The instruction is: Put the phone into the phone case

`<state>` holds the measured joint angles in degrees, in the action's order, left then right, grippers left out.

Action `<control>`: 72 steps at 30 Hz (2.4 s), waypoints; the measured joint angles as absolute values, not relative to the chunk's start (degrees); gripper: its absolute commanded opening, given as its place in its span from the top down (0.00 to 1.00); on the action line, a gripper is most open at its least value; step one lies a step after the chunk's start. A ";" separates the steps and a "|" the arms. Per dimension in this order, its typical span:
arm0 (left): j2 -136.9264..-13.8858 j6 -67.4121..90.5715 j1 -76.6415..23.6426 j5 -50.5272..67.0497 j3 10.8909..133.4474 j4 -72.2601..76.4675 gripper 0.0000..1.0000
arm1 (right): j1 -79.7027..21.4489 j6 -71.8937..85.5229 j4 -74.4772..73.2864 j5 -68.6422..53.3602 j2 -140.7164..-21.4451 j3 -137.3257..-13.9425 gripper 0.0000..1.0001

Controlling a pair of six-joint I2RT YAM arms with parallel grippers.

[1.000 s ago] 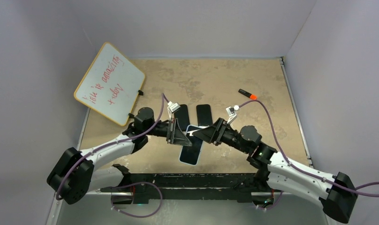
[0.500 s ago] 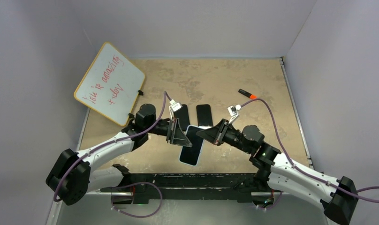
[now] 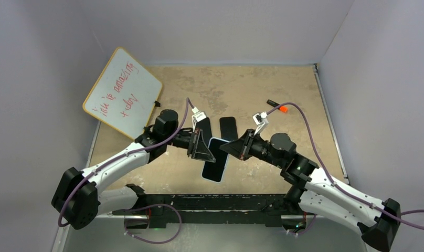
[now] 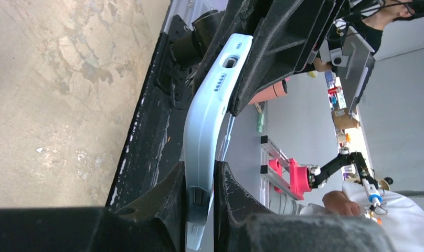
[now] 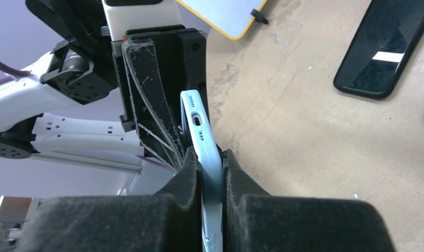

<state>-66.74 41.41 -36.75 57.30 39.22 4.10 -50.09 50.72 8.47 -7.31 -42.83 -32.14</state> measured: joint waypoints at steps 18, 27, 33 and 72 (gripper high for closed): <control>-61.95 57.01 -36.88 50.50 33.76 16.01 1.00 | -49.93 54.24 18.50 -10.76 -43.09 -27.05 0.57; -60.49 59.42 -36.49 45.50 32.12 19.35 1.00 | -49.91 60.62 26.72 -12.78 -43.90 -21.82 1.00; -58.41 56.60 -36.58 43.86 32.40 15.44 0.88 | -50.00 61.04 27.22 -12.88 -44.21 -21.82 1.00; -55.61 31.90 -36.14 27.27 40.95 -15.64 0.15 | -44.16 42.54 -14.52 2.39 -47.72 -38.22 1.00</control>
